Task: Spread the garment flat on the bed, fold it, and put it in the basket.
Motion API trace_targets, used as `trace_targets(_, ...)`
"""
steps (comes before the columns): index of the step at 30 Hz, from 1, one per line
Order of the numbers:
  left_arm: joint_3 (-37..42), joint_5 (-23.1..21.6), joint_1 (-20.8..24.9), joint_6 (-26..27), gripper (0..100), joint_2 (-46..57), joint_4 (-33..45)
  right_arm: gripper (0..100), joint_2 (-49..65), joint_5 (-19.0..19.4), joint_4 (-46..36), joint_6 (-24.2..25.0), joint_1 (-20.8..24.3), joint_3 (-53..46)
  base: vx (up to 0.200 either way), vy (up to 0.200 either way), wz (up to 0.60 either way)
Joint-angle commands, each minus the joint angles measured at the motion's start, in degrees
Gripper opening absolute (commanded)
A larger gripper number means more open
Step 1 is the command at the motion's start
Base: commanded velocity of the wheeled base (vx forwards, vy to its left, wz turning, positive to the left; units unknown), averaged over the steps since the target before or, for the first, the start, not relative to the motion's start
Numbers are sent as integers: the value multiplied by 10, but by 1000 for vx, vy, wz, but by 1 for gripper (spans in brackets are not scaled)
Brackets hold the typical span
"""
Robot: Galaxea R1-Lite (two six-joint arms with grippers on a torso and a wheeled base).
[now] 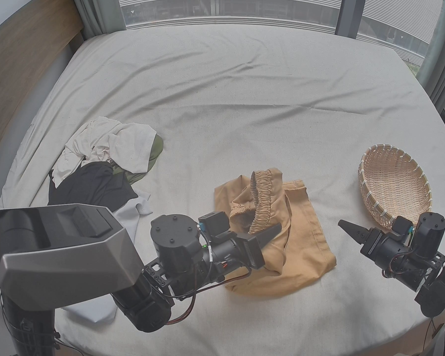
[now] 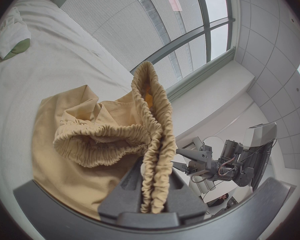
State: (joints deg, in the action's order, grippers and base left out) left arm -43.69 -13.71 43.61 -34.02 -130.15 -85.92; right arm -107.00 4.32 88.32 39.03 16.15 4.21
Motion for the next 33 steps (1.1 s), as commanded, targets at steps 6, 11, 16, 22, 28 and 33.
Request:
trace_targets(6,-19,-4,-2,0,0,-11,23,100,1,0,0,1,3,-1,0,0,0)
trace_targets(11,-37,-3,2,-1,100,-12,40,100,3,0,0,1,4,-2,0,0,0)
trace_targets(16,-46,4,7,2,100,-11,62,100,3,0,1,1,1,-6,0,0,0)
trace_targets(22,-41,24,4,9,100,-11,70,100,-3,0,0,2,4,-8,0,0,0)
trace_targets(28,44,36,-35,25,100,31,55,100,-17,0,0,2,7,-16,0,0,0)
trace_targets(33,136,36,-59,27,100,83,22,100,-26,-1,-1,2,15,-19,0,0,0)
